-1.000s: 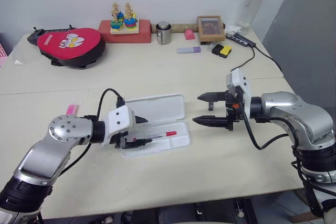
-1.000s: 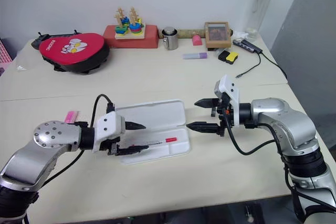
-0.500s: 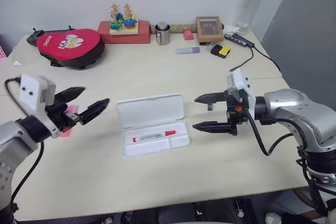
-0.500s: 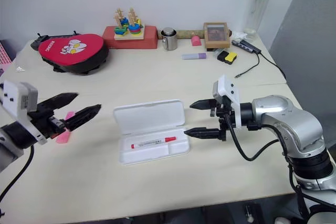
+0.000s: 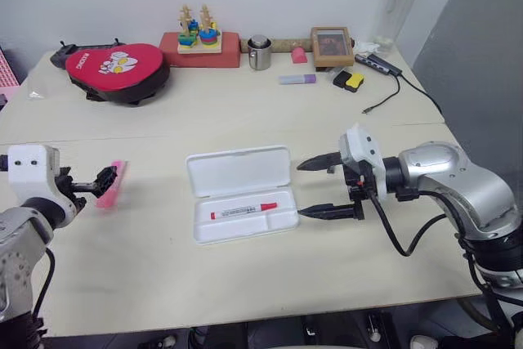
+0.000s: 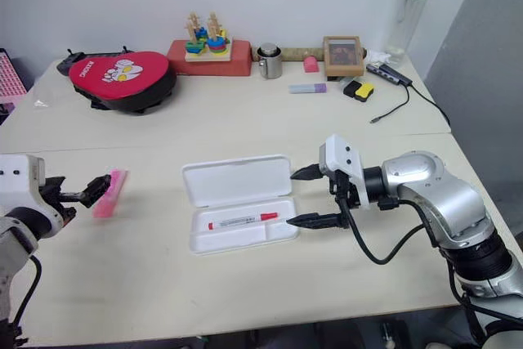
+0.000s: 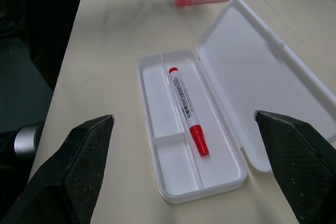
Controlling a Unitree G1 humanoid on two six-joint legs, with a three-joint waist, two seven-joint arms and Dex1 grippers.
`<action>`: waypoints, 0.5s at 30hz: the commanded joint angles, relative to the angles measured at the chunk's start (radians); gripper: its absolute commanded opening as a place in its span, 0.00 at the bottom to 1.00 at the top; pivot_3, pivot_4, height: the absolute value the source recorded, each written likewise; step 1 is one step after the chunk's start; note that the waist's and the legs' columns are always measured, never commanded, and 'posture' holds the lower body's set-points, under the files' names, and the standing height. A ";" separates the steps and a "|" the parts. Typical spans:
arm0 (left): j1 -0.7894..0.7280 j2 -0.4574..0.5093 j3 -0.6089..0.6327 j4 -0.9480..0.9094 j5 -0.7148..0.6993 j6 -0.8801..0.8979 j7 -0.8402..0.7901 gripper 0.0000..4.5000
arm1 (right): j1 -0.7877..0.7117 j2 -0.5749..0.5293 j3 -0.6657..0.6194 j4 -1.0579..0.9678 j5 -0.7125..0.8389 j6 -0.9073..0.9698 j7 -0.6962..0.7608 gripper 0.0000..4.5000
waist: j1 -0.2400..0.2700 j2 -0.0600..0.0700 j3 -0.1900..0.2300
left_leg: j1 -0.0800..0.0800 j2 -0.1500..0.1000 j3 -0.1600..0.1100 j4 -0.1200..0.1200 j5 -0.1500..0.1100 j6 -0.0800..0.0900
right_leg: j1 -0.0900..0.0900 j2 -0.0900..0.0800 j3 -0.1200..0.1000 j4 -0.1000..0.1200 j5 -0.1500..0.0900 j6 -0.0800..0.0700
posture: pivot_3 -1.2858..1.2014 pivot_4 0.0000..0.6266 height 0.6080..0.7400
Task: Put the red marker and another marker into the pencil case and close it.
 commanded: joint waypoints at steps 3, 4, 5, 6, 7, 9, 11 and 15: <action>-0.052 0.001 -0.053 0.112 0.047 -0.066 -0.015 1.00 | 0.012 0.001 -0.010 0.004 -0.022 -0.047 0.016 1.00 | 0.002 0.000 0.000 | -0.001 0.000 0.000 0.000 0.000 0.000 | 0.000 0.000 0.000 -0.001 0.000 0.000 | 0.52 0.24 1.00; -0.055 0.002 -0.059 0.127 0.053 -0.070 -0.015 1.00 | 0.014 0.001 -0.011 0.005 -0.025 -0.050 0.016 1.00 | 0.002 0.000 0.000 | -0.001 0.000 0.000 0.000 0.000 0.000 | 0.000 0.000 0.000 -0.001 0.000 0.000 | 0.52 0.24 1.00; -0.057 0.002 -0.062 0.138 0.056 -0.073 -0.015 1.00 | 0.015 0.001 -0.011 0.006 -0.026 -0.053 0.016 1.00 | 0.001 0.000 0.000 | -0.001 0.000 0.000 0.000 0.000 0.000 | 0.000 0.000 0.000 -0.001 0.000 0.000 | 0.52 0.24 1.00; -0.061 -0.001 -0.062 0.151 0.058 -0.077 -0.014 1.00 | 0.017 0.001 -0.011 0.006 -0.026 -0.054 0.015 1.00 | 0.001 0.000 0.000 | -0.001 0.000 0.000 0.000 0.000 0.000 | 0.000 0.000 0.000 0.000 0.000 0.000 | 0.52 0.24 1.00; -0.065 -0.004 -0.069 0.172 0.063 -0.087 -0.016 1.00 | 0.022 0.000 -0.013 0.003 -0.025 -0.054 0.014 1.00 | 0.001 0.000 0.000 | -0.001 0.000 0.000 -0.001 0.000 0.000 | 0.000 0.000 0.000 0.000 0.000 0.000 | 0.52 0.24 1.00; -0.079 -0.019 -0.086 0.210 0.062 -0.088 -0.017 1.00 | 0.031 -0.003 -0.017 -0.001 -0.025 -0.057 0.012 1.00 | 0.003 0.000 0.000 | -0.001 0.000 0.000 0.000 0.000 0.000 | 0.000 0.000 0.000 0.000 0.000 0.000 | 0.52 0.24 1.00; -0.091 -0.029 -0.091 0.229 0.058 -0.080 -0.017 1.00 | 0.035 -0.004 -0.018 -0.002 -0.026 -0.058 0.011 1.00 | 0.003 0.000 0.000 | 0.000 0.000 0.000 0.000 0.000 0.000 | 0.000 0.000 0.000 0.000 0.000 0.000 | 0.52 0.24 1.00; -0.098 -0.036 -0.104 0.243 0.066 -0.049 -0.004 0.88 | 0.034 -0.005 -0.016 -0.004 -0.029 -0.056 0.009 1.00 | 0.004 -0.001 0.000 | 0.000 0.000 0.000 0.000 0.000 0.000 | 0.000 0.000 0.000 0.000 0.000 0.000 | 0.52 0.24 1.00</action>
